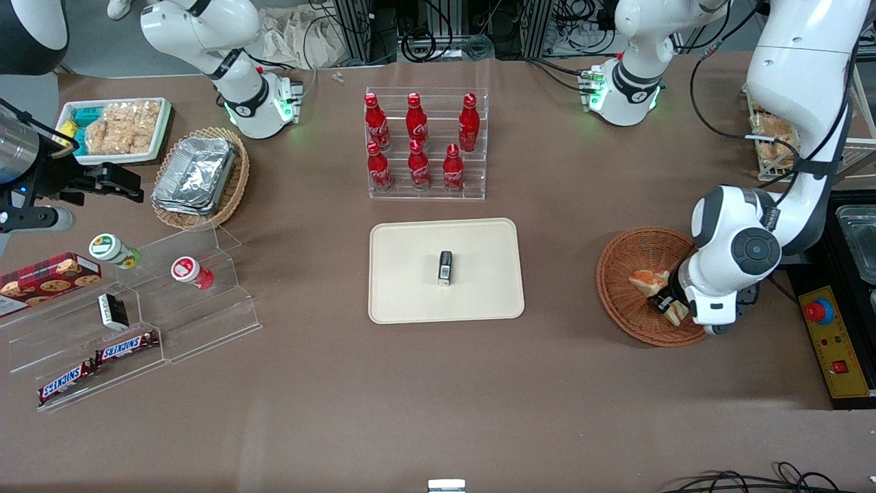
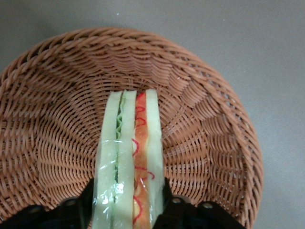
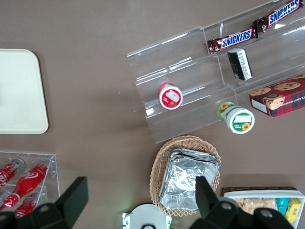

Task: Place sandwich from basket to tray
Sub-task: 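Carry the held sandwich over to the beige tray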

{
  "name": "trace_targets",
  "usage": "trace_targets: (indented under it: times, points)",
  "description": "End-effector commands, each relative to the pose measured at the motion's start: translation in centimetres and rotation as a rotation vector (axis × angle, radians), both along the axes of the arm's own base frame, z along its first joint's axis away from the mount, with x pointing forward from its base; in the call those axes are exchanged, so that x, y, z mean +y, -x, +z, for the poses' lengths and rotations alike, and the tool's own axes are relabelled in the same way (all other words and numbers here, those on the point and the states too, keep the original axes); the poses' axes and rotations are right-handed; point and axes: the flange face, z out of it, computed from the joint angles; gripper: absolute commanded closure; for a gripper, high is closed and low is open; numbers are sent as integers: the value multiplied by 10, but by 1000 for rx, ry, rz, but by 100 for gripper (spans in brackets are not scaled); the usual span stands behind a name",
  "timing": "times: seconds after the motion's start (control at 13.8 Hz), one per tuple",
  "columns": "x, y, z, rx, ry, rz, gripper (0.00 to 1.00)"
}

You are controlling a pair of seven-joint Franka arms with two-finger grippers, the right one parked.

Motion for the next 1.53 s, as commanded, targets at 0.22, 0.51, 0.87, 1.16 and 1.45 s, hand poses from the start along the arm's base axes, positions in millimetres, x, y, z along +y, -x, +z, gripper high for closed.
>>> trace_targets:
  times: [0.22,0.51,0.87,1.16,1.45]
  points:
    - [-24,-30,118,-6,-64,-4,100]
    - [-87,-42,245,26,-21,-63,100]
    - [-207,-2,266,82,106,-291,100]
    - [-273,-1,193,111,170,-391,100]
    - [-337,11,125,85,180,-502,100]
